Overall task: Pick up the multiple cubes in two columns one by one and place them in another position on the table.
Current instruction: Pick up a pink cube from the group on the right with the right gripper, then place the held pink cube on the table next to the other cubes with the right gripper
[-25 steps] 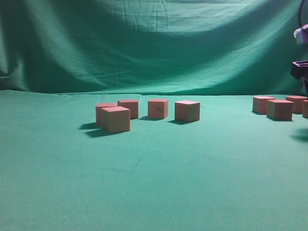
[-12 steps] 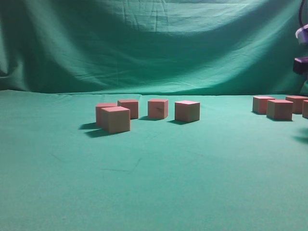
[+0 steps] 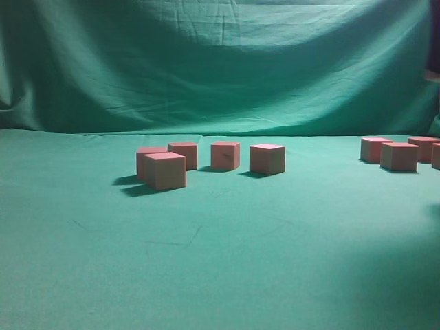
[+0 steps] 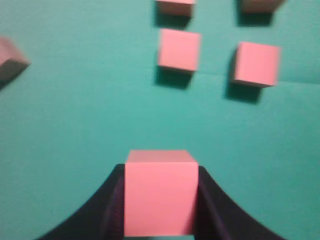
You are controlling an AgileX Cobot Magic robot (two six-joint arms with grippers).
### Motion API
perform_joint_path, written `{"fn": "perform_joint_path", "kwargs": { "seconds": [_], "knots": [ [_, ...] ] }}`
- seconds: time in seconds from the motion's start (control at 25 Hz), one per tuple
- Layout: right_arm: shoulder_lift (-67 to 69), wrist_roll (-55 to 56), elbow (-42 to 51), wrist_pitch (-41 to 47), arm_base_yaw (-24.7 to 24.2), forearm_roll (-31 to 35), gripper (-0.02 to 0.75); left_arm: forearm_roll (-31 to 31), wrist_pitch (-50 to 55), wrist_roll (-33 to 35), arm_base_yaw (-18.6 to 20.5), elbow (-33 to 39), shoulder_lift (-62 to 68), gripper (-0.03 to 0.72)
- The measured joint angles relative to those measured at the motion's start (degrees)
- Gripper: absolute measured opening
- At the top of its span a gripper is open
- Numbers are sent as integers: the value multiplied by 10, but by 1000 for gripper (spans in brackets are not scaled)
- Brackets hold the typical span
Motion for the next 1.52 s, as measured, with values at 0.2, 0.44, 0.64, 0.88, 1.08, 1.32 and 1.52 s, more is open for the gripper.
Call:
{"fn": "perform_joint_path", "kwargs": {
  "seconds": [0.2,0.44,0.64,0.88,1.08,1.32,1.52],
  "knots": [
    [-1,-125,0,16,90,98,262,0,0,0,0,0,0,0],
    [37,-174,-3,-52,230,122,262,0,0,0,0,0,0,0],
    [110,-183,-60,-36,281,120,262,0,0,0,0,0,0,0],
    [200,-200,-152,29,285,108,262,0,0,0,0,0,0,0],
    [240,-212,-179,34,285,102,272,0,0,0,0,0,0,0],
    [250,-228,-182,11,292,90,256,0,0,0,0,0,0,0],
    [250,-236,-183,-18,303,85,256,0,0,0,0,0,0,0]
  ]
}}
